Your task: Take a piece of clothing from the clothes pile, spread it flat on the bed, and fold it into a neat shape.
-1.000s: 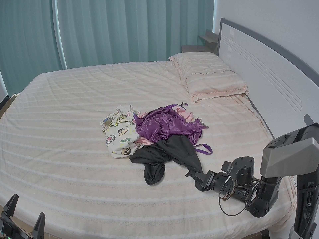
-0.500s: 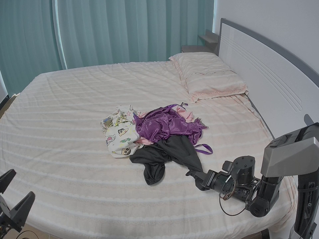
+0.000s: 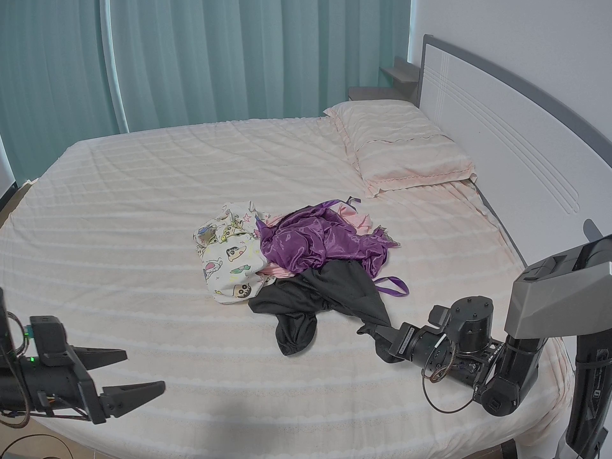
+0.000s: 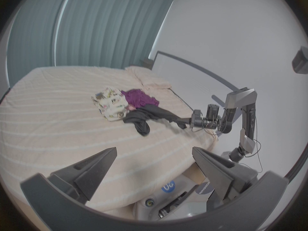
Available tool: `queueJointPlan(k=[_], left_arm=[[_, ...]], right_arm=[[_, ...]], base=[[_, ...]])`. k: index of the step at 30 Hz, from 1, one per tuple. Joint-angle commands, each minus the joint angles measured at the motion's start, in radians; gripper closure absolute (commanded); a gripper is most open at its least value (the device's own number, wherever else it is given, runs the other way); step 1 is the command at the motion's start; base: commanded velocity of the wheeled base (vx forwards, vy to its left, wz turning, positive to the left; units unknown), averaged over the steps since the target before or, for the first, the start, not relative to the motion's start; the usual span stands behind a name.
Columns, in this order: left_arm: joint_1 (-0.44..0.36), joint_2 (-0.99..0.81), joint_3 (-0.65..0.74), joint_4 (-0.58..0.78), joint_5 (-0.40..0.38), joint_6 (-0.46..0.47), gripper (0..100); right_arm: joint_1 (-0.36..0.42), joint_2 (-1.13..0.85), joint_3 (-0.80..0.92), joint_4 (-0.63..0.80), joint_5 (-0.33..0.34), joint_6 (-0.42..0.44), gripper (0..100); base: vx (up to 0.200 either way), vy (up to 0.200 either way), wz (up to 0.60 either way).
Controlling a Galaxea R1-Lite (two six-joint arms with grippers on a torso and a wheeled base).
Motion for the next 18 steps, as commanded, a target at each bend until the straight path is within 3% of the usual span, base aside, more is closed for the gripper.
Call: queueJointPlan(k=[1, 6, 12, 14, 18], left_arm=[[-0.069, 0.31, -0.001, -0.094, -0.003, 0.003, 0], [-0.072, 0.488, -0.006, -0.255, 0.007, 0.002, 0], [-0.158, 0.751, -0.009, -0.511, 0.094, -0.011, 0], [-0.165, 0.786, -0.017, -0.537, 0.102, -0.011, 0], [-0.214, 0.933, -0.092, -0.612, 0.198, -0.07, 0]], right_arm=[[-0.004, -0.008, 0.001, 0.0, 0.0, 0.0, 100], [-0.005, -0.009, 0.001, 0.0, 0.0, 0.0, 100], [-0.005, -0.006, 0.003, 0.0, 0.0, -0.002, 100], [-0.005, -0.006, 0.003, 0.0, 0.0, -0.002, 100], [-0.005, -0.003, 0.009, 0.0, 0.0, -0.002, 100]], base=[[0.0, 0.0, 0.0], [0.0, 0.0, 0.0], [0.0, 0.0, 0.0], [0.0, 0.0, 0.0], [0.0, 0.0, 0.0]])
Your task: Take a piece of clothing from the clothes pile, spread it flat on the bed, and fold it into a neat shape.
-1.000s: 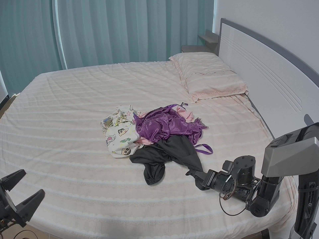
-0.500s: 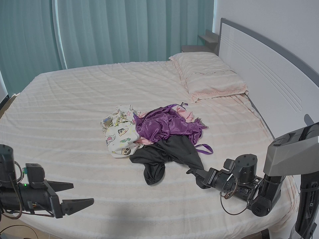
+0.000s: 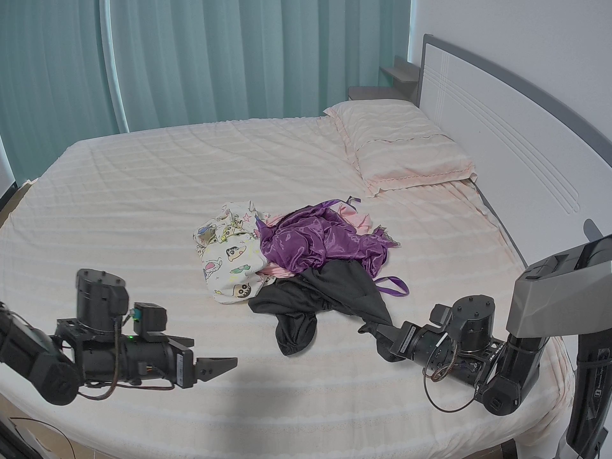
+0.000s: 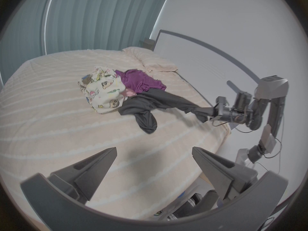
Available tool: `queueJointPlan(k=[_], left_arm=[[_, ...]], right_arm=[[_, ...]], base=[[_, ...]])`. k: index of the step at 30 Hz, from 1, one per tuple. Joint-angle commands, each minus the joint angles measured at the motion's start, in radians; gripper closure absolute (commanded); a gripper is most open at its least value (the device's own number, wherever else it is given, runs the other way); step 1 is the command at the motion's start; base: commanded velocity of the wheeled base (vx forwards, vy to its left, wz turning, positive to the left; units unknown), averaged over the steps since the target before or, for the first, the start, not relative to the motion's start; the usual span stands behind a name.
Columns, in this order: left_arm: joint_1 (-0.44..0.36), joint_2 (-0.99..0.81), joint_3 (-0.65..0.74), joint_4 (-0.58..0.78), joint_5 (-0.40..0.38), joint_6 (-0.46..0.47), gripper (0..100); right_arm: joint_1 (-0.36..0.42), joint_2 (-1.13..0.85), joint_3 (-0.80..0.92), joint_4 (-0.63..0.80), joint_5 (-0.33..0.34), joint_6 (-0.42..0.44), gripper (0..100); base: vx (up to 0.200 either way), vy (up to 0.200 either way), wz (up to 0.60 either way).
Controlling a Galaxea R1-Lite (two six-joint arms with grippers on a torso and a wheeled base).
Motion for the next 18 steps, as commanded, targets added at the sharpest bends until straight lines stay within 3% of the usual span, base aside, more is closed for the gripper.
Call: queueJointPlan(k=[1, 4, 8, 18], left_arm=[[-0.08, 0.25, -0.074, -0.085, 0.088, -0.056, 0], [-0.138, 0.292, -0.156, -0.085, 0.131, -0.216, 0], [-0.164, 0.304, -0.236, -0.08, 0.126, -0.329, 0], [-0.164, 0.505, -0.36, -0.086, 0.137, -0.342, 0]], right_arm=[[-0.001, 0.004, 0.006, 0.0, 0.0, 0.0, 100], [0.001, 0.004, 0.011, 0.0, 0.0, -0.001, 100], [0.001, 0.004, 0.011, 0.0, 0.0, -0.001, 100], [0.004, 0.005, 0.012, 0.0, 0.0, -0.001, 100]], base=[[0.0, 0.0, 0.0], [0.0, 0.0, 0.0], [0.0, 0.0, 0.0], [0.0, 0.0, 0.0]])
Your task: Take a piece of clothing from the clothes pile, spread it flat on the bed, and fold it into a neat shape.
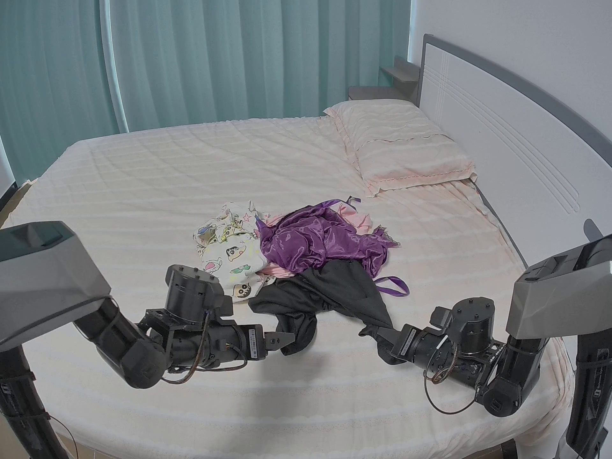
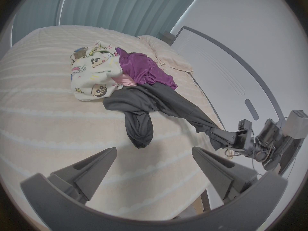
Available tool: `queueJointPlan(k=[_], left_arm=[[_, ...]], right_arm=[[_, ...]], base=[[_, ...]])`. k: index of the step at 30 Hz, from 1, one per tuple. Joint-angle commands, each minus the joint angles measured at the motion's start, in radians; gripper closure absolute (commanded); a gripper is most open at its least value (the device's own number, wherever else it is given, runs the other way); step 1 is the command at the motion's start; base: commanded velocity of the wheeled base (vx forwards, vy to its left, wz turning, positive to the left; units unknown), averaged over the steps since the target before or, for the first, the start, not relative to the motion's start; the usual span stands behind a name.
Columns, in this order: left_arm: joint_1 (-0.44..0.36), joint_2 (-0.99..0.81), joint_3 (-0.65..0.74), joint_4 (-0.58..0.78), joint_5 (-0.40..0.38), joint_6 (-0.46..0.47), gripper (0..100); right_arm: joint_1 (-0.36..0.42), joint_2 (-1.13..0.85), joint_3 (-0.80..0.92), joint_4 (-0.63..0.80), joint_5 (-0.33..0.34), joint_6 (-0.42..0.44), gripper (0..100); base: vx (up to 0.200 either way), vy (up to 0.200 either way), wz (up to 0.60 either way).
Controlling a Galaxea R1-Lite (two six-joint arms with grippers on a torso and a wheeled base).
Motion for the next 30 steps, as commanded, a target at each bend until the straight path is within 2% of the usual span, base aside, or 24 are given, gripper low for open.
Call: queueJointPlan(k=[1, 14, 21, 30], left_arm=[[-0.008, 0.137, -0.089, 0.002, 0.004, -0.001, 0], [-0.009, 0.325, -0.27, 0.043, 0.009, -0.001, 0], [-0.015, 0.41, -0.374, 0.043, 0.098, -0.002, 0], [-0.048, 0.445, -0.421, 0.051, 0.102, -0.004, 0]], right_arm=[[0.003, 0.002, 0.001, 0.0, 0.0, 0.0, 100], [0.005, 0.005, 0.001, 0.0, -0.001, -0.003, 100], [0.005, 0.005, 0.001, 0.0, -0.001, -0.003, 100], [0.005, 0.005, 0.001, 0.0, -0.001, -0.003, 100]], base=[[0.0, 0.0, 0.0], [0.0, 0.0, 0.0], [0.0, 0.0, 0.0], [0.0, 0.0, 0.0]])
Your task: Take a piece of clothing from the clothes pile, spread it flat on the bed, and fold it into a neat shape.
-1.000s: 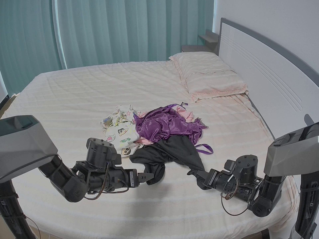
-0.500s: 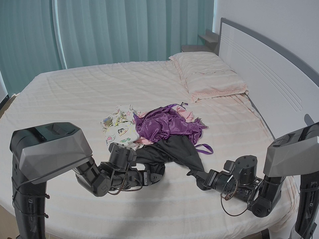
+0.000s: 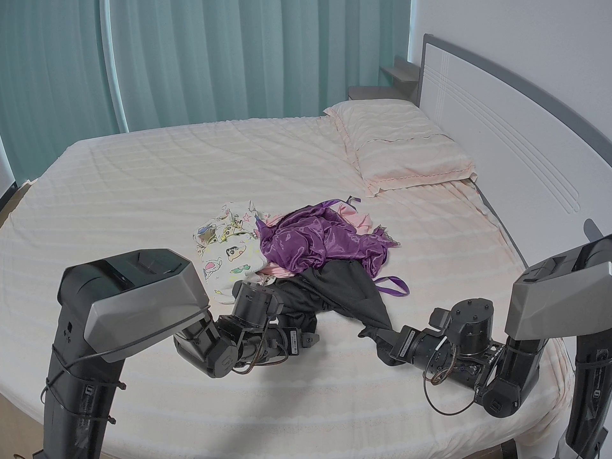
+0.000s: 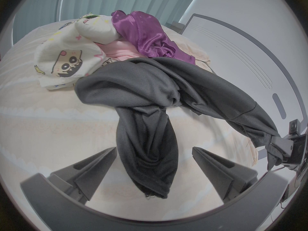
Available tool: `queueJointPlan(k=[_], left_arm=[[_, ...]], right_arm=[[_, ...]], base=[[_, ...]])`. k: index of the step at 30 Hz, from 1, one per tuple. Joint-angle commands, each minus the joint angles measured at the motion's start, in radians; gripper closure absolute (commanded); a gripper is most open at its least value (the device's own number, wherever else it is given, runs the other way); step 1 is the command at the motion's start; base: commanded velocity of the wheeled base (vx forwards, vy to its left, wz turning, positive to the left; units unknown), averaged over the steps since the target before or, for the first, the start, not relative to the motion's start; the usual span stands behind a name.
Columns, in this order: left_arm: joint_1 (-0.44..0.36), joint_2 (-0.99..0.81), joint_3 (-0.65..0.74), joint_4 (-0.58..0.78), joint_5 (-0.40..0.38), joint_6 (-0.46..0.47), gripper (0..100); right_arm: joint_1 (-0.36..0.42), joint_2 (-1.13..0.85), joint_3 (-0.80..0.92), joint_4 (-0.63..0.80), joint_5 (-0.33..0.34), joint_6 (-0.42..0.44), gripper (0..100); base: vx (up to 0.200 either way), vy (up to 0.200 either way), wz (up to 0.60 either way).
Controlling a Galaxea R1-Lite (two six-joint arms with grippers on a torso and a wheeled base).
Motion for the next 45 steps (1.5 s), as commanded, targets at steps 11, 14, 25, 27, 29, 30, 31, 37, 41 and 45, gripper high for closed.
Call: queueJointPlan(k=[11, 14, 25, 27, 29, 30, 31, 37, 41, 45], left_arm=[[-0.013, 0.014, -0.013, 0.003, 0.05, -0.149, 100], [-0.013, -0.052, 0.027, 0.024, 0.055, -0.228, 100], [-0.013, -0.541, 0.32, 0.009, 0.039, -0.298, 100], [-0.013, -0.653, 0.365, 0.007, 0.041, -0.318, 100], [-0.013, -0.684, 0.375, 0.007, 0.042, -0.32, 100], [-0.013, -0.739, 0.397, 0.004, 0.05, -0.324, 100], [-0.013, -0.765, 0.404, -0.004, 0.053, -0.329, 100], [-0.015, -0.902, 0.423, -0.105, 0.108, -0.338, 100], [-0.008, -0.942, 0.444, -0.137, 0.168, -0.338, 100], [0.018, -0.948, 0.512, -0.18, 0.17, -0.38, 100]], right_arm=[[0.001, 0.01, -0.002, -0.002, 0.0, -0.001, 100], [0.002, 0.016, -0.002, -0.002, 0.001, -0.001, 100], [0.019, -0.105, -0.003, -0.047, -0.003, 0.002, 100], [0.016, -0.194, -0.014, -0.047, -0.005, -0.001, 100], [0.014, -0.223, -0.017, -0.047, -0.003, -0.003, 100], [0.013, -0.289, -0.023, -0.045, -0.002, -0.009, 100], [0.011, -0.32, -0.032, -0.045, -0.002, -0.015, 100], [0.004, -0.47, -0.11, -0.044, 0.011, -0.072, 100], [0.001, -0.555, -0.115, -0.045, 0.011, -0.093, 100], [0.001, -0.558, -0.064, -0.045, 0.017, -0.085, 100]], base=[[0.0, 0.0, 0.0], [0.0, 0.0, 0.0], [0.0, 0.0, 0.0], [0.0, 0.0, 0.0], [0.0, 0.0, 0.0], [0.0, 0.0, 0.0], [0.0, 0.0, 0.0], [0.0, 0.0, 0.0], [0.0, 0.0, 0.0], [0.0, 0.0, 0.0]])
